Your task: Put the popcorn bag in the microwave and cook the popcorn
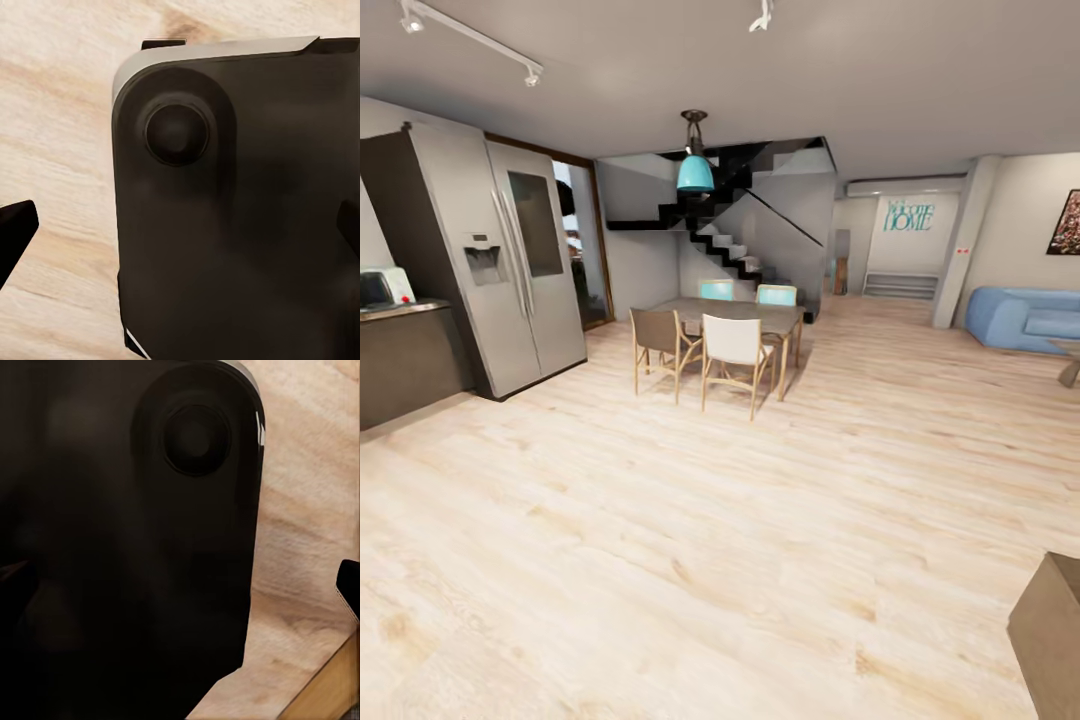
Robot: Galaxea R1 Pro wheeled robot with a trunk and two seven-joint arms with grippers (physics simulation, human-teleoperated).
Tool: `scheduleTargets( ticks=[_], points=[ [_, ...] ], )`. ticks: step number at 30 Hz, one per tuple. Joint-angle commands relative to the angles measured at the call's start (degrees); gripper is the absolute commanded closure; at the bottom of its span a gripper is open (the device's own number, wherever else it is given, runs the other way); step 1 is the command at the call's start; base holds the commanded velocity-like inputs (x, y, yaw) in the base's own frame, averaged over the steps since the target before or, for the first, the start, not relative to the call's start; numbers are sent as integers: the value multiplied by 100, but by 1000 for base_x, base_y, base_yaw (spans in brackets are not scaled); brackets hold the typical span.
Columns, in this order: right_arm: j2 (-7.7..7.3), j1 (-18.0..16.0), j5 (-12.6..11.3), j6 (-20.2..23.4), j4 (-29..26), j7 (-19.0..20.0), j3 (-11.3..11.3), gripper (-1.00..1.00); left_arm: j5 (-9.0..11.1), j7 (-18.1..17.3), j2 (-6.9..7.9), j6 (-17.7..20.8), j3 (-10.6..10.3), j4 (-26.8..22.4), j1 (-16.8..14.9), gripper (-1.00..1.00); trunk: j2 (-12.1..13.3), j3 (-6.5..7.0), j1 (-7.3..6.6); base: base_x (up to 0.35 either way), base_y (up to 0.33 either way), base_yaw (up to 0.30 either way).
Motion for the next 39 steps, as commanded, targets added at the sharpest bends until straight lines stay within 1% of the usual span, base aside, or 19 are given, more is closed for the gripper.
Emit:
scheduleTargets(
  ticks=[1, 39],
  points=[
    [0, -1, 4, -17, 1, -1, 5, -100, -2, 0, 0, -13, -3, -1, -1, -100, -3, -5, 0, 0, 0, 273],
    [1, -1, 4, -13, 1, -1, 5, -100, -2, 0, 0, -13, -3, -1, -1, -100, -3, -5, 0, 0, 0, 274]
  ],
)
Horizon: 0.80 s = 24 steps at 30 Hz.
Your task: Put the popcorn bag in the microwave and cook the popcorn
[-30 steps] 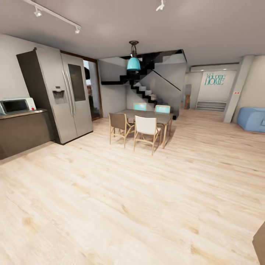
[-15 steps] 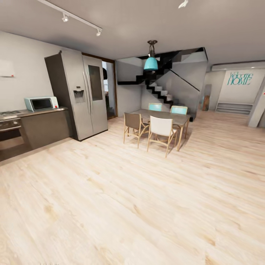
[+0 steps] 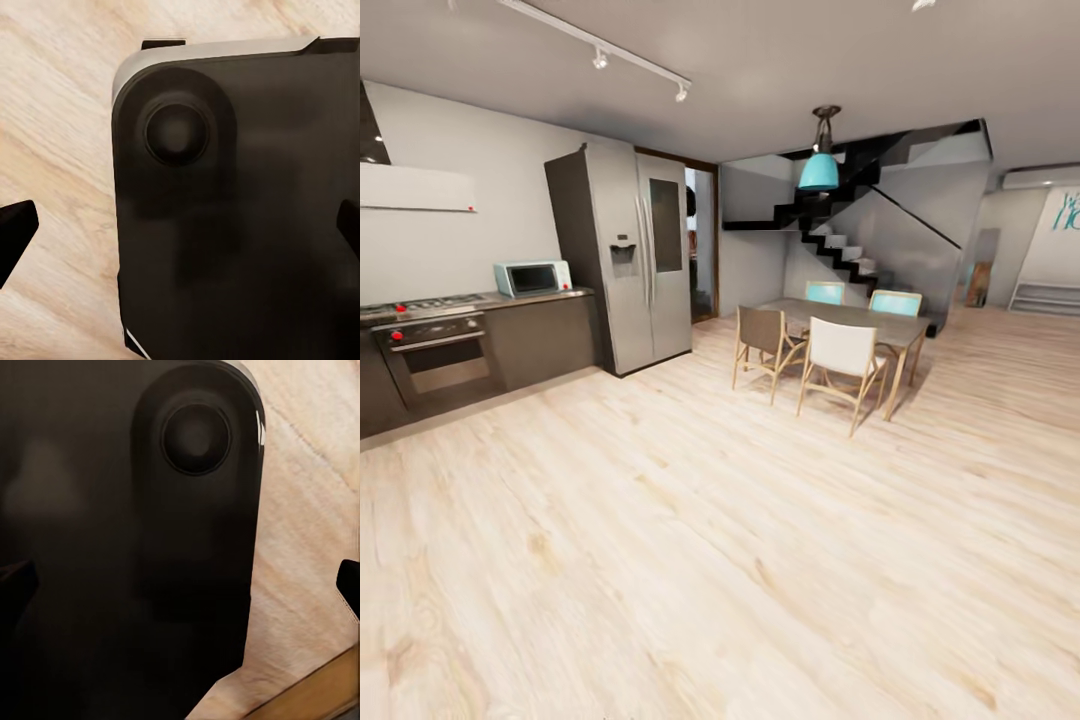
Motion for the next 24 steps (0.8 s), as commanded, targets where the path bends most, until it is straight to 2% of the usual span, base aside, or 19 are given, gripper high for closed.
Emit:
scheduleTargets(
  ticks=[1, 24],
  points=[
    [-1, -1, 4, -15, 1, -1, 5, -100, -2, 0, 0, -11, -3, -2, -1, -100, -3, -5, 0, 0, 0, 274],
    [-1, -1, 4, -18, 1, -1, 5, -100, -2, 0, 0, -13, -3, -2, -1, -100, -3, -5, 0, 0, 0, 274]
  ],
)
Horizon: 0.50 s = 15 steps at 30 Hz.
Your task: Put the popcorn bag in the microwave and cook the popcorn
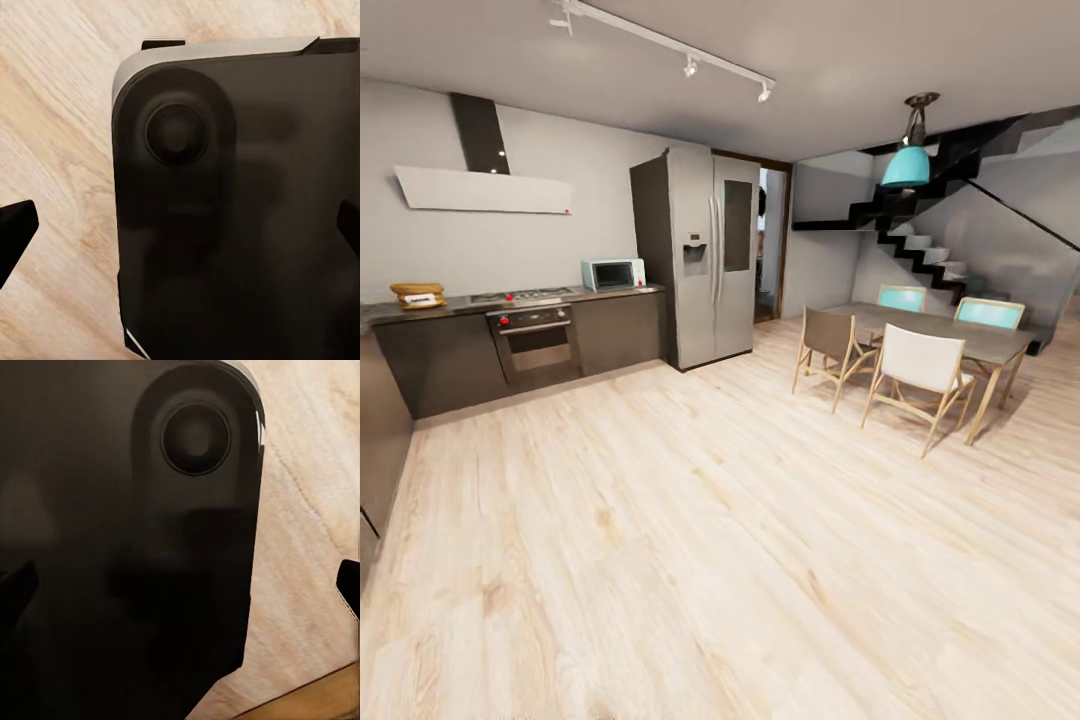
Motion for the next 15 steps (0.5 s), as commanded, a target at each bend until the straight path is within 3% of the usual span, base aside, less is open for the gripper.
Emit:
scheduleTargets(
  ticks=[1, 15],
  points=[
    [0, -1, 4, -17, 1, -1, 5, -100, -2, 0, 0, -13, -3, -2, 0, -100, -3, -5, 0, 0, 0, 274],
    [-2, -1, 4, -16, 1, -1, 5, -100, -2, 0, 0, -12, -3, -2, 0, -100, -3, -5, 0, 0, 0, 274]
  ],
)
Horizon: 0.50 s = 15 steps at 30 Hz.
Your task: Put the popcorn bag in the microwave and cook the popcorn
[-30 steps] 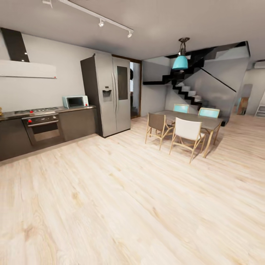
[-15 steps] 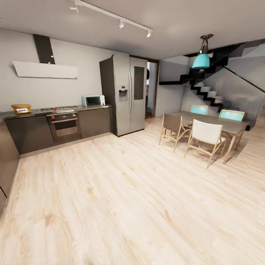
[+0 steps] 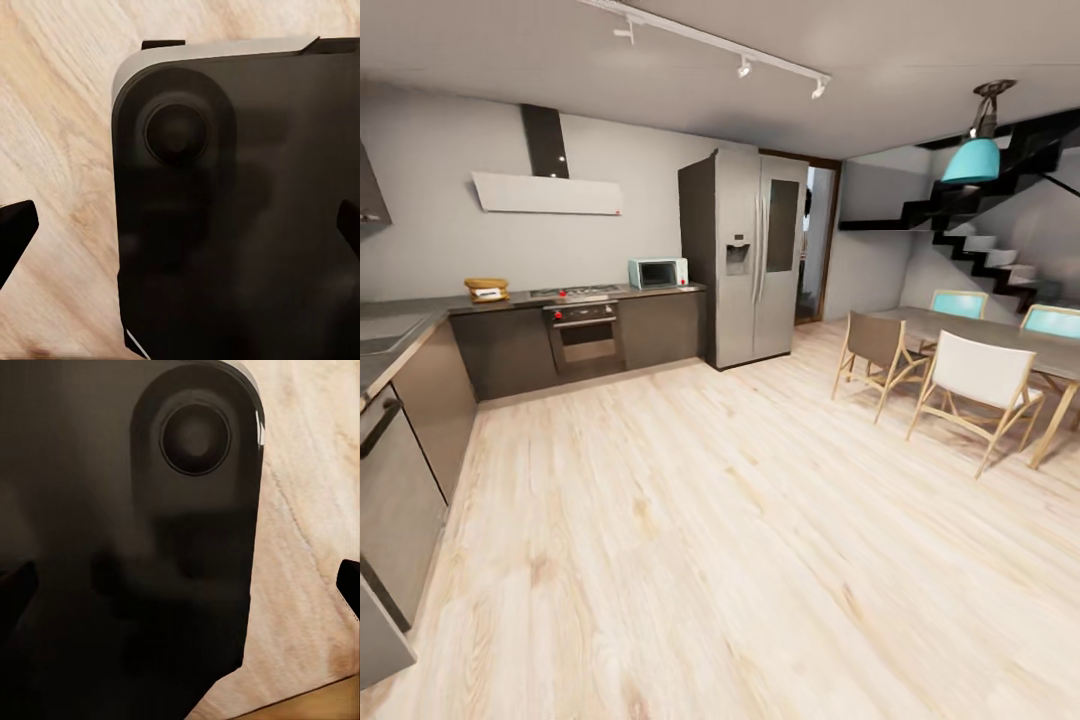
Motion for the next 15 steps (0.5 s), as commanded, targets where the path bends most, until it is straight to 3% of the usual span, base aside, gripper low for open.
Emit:
scheduleTargets(
  ticks=[1, 8, 15],
  points=[
    [-3, -1, 4, -14, 1, -1, 5, -100, -2, 0, 0, -14, -3, -2, -1, -100, -3, -5, 0, 0, 0, 274],
    [-3, -1, -1, -13, 1, -1, 9, -100, -2, 0, 0, -14, -3, -2, -1, -100, -3, -5, 0, 0, 0, 242],
    [-7, -1, -2, -5, 1, -1, 22, -100, -2, 0, 0, -13, -3, -2, -1, -100, -3, -5, 0, 0, 0, 19]
  ],
)
